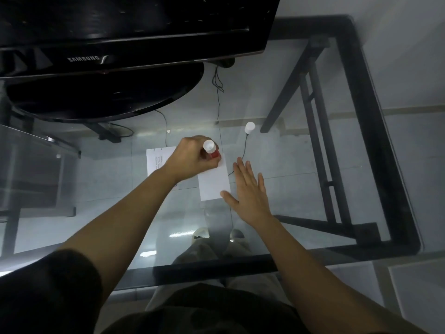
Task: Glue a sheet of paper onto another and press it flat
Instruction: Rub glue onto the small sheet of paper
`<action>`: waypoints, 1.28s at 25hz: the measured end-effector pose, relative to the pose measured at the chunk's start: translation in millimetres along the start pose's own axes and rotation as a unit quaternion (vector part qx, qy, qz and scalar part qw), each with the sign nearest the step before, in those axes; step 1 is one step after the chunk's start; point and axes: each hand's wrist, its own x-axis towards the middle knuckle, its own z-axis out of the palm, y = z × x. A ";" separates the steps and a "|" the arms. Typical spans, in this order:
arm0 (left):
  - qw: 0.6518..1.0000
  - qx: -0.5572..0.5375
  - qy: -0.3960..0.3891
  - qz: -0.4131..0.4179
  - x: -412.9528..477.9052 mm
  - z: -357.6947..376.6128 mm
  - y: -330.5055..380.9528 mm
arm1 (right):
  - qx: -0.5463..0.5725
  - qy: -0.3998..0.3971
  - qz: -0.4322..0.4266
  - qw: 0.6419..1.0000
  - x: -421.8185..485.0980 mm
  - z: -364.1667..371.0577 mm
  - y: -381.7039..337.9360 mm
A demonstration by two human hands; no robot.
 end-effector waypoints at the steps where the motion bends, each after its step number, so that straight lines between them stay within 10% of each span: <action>1: 1.000 -0.004 0.008 0.000 0.9 0.3 -0.7 | -0.001 0.001 -0.001 1.000 0.2 0.3 0.0; 32: 0.999 -0.026 -0.042 0.007 -56.3 9.2 -3.9 | 0.008 -0.002 -0.007 1.000 -1.7 1.6 1.6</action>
